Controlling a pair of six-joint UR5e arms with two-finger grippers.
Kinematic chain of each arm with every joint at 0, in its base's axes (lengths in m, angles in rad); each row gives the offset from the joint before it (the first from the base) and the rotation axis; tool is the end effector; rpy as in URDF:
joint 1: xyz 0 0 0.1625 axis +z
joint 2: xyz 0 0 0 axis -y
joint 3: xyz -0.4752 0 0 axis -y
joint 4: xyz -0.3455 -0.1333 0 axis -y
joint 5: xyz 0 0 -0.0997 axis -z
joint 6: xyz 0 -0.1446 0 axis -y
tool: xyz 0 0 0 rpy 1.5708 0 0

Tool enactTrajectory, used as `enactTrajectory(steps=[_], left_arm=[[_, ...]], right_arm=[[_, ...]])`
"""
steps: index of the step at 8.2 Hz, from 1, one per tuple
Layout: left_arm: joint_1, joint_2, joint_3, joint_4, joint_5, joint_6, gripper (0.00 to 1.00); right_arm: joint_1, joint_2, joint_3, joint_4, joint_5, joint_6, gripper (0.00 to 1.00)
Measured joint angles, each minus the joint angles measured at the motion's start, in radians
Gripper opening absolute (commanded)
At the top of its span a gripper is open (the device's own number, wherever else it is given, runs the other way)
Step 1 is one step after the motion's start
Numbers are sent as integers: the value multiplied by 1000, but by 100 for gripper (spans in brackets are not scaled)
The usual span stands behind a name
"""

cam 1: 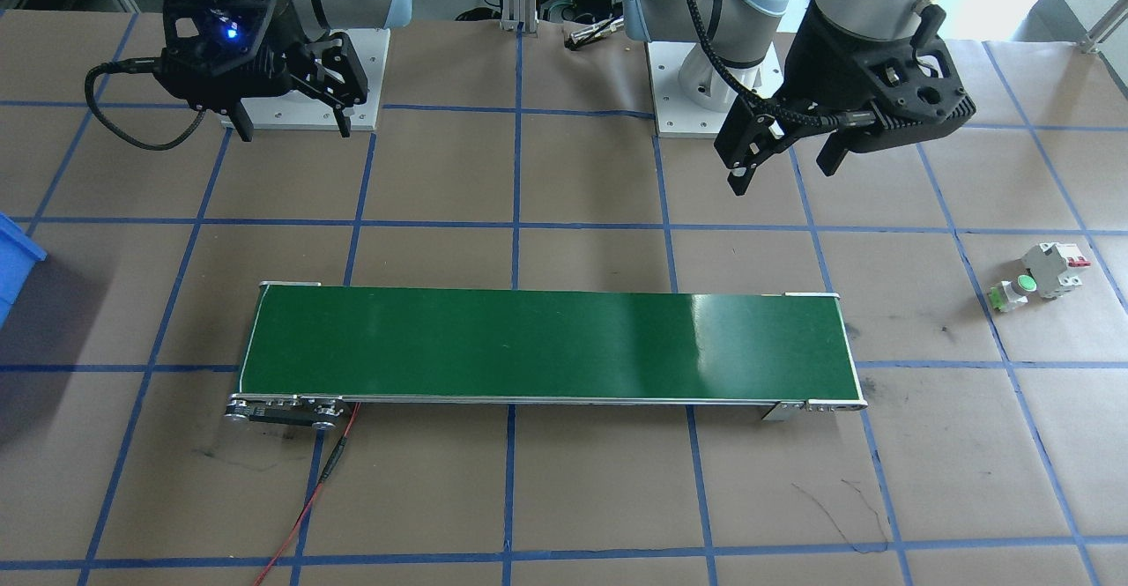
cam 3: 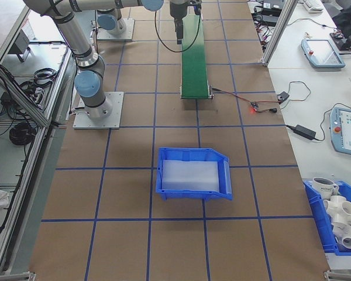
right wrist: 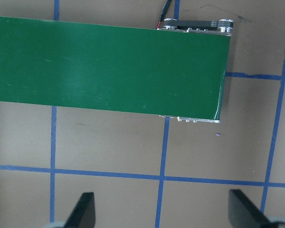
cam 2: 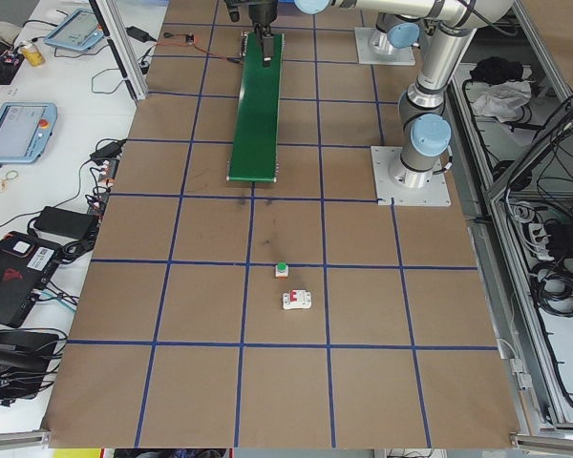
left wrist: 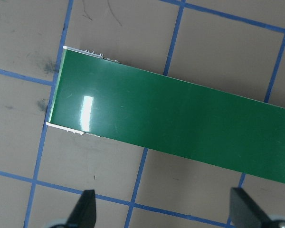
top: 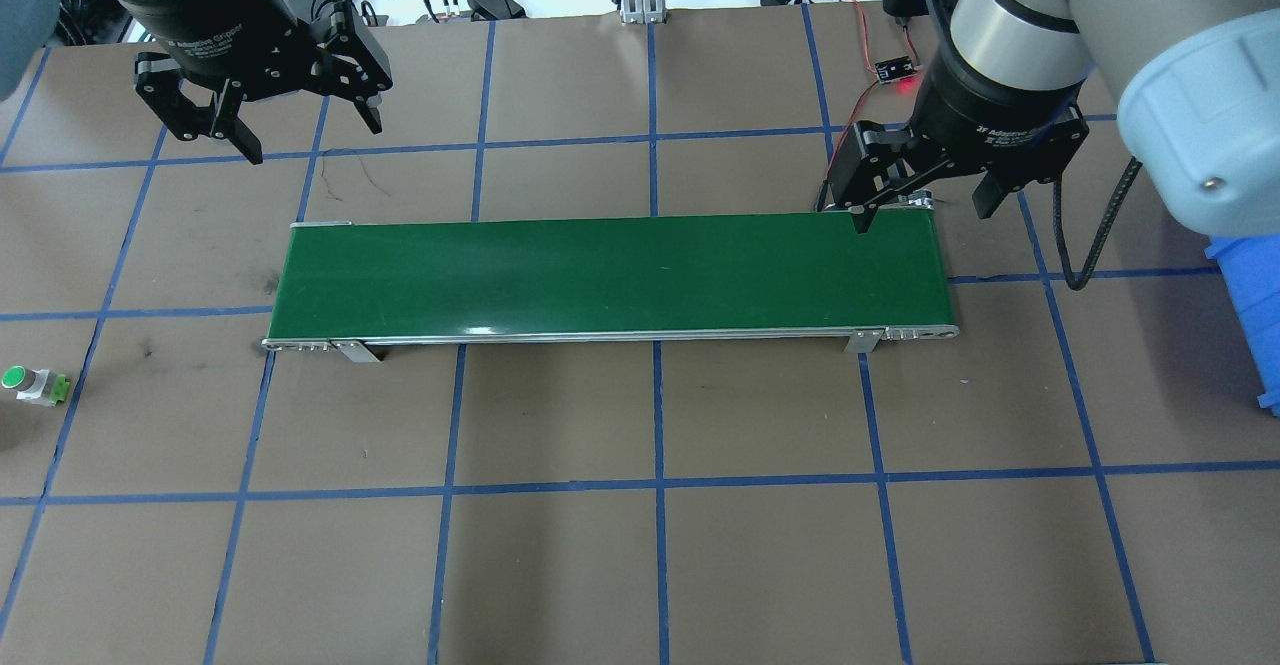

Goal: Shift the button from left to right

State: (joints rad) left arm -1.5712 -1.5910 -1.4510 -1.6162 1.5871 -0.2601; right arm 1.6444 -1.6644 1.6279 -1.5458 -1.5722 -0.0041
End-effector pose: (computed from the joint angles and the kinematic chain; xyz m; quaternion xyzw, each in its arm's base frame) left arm -0.1311 -0.4607 0.5330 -0.1297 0.9912 -0.0279 0.0046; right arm 0.1623 -0.3913 0.5048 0.0388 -0.9992 0.0058 0.0005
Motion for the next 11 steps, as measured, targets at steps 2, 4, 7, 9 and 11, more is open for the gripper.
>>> enactTrajectory(steps=[2,4,7,9,11], left_arm=[[0,8,-1,-1,-2,36,100],[9,14,3,0,-13,109,100],[175,13,2,9,-11,351,100],[376,-6,-6,12,-7,394,100],[536,-66,-29,14,-6,424,100]], right_arm=[[-1,0,0,1,0,-1,100],[0,0,0,0,0,-2,100],[0,0,0,0,0,-2,100],[-1,1,0,0,0,-3,100],[-1,1,0,1,0,-4,100]])
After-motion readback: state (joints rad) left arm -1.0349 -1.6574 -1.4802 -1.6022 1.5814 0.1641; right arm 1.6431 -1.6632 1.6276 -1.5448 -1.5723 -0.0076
